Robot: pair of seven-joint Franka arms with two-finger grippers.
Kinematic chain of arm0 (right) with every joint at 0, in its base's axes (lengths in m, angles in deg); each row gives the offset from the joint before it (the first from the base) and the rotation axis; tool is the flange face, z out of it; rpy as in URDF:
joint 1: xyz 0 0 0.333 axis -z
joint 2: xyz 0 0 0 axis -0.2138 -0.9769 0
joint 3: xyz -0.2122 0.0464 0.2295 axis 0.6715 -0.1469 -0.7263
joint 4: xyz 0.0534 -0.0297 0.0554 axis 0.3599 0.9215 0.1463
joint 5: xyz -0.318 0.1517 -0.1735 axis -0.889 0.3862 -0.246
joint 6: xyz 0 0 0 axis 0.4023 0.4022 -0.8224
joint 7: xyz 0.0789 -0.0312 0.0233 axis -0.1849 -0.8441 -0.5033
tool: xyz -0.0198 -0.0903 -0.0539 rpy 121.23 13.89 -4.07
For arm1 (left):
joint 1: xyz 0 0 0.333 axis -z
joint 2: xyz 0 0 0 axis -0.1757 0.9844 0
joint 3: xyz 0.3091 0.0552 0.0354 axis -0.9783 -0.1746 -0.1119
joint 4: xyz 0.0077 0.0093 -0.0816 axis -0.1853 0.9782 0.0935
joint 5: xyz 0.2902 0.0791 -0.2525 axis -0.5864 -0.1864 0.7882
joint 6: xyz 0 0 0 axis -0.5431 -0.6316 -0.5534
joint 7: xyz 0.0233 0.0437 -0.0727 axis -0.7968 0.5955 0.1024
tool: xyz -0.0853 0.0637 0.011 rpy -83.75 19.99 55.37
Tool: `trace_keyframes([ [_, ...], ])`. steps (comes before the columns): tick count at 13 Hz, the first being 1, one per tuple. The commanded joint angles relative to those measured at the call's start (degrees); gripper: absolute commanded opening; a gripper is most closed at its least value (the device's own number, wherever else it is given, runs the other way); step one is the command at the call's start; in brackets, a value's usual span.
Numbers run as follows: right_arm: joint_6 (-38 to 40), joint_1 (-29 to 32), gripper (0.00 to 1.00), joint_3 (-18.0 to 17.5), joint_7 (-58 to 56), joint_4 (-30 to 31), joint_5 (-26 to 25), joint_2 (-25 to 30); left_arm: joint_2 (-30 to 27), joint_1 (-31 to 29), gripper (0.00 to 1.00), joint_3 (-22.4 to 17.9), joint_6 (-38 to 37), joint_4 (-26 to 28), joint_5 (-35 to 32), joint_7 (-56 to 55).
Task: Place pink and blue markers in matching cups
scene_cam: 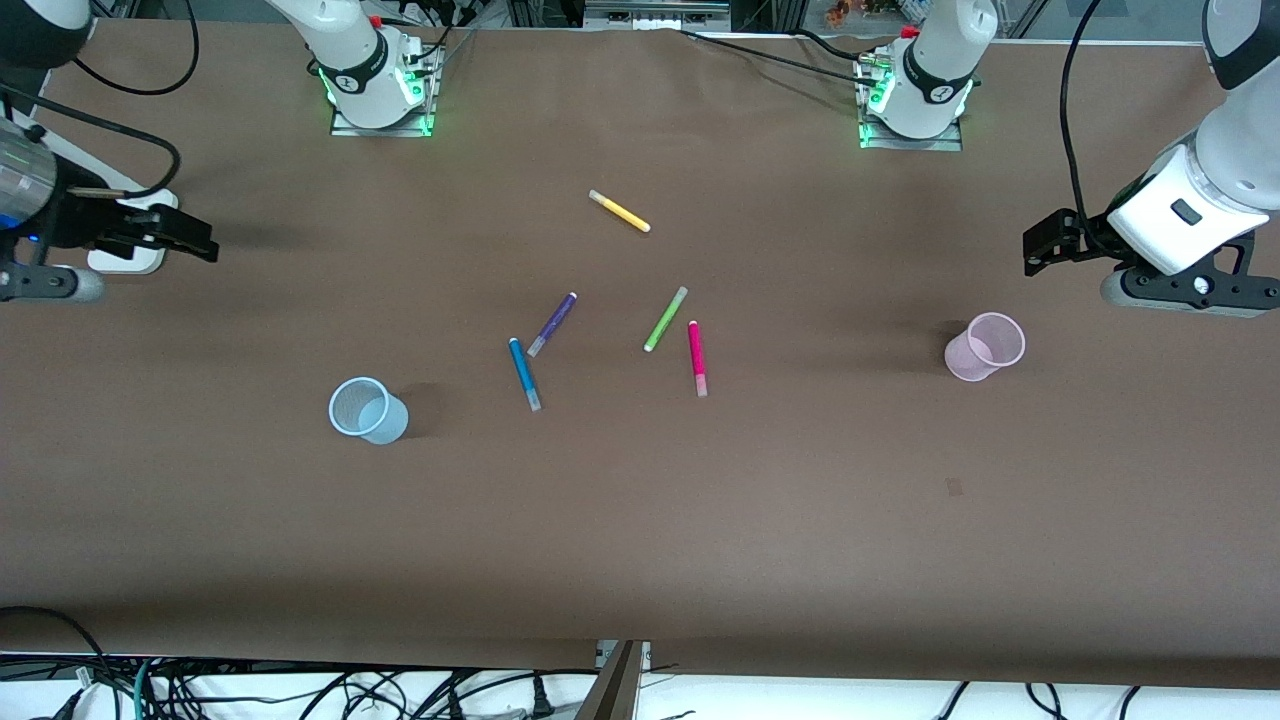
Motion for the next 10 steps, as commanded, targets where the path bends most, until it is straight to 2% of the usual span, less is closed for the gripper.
trace_keyframes([
  [1, -1.27, -4.01, 1.0, 0.14, 0.73, -0.59, 0.26, -2.01, 0.71, -0.3, 1.0, -0.25, -1.5, -2.01, 1.09, 1.47],
  [5, -4.17, -7.71, 1.0, 0.14, 0.9, -0.5, 0.35, -4.91, 0.71, -0.3, 1.0, -0.25, -1.5, -2.18, 1.09, 1.55],
  [10, -10.5, -13.33, 1.0, 0.14, 0.9, -0.59, 0.35, -11.93, 0.71, -0.3, 1.0, -0.25, -1.5, -2.01, 1.09, 1.55],
])
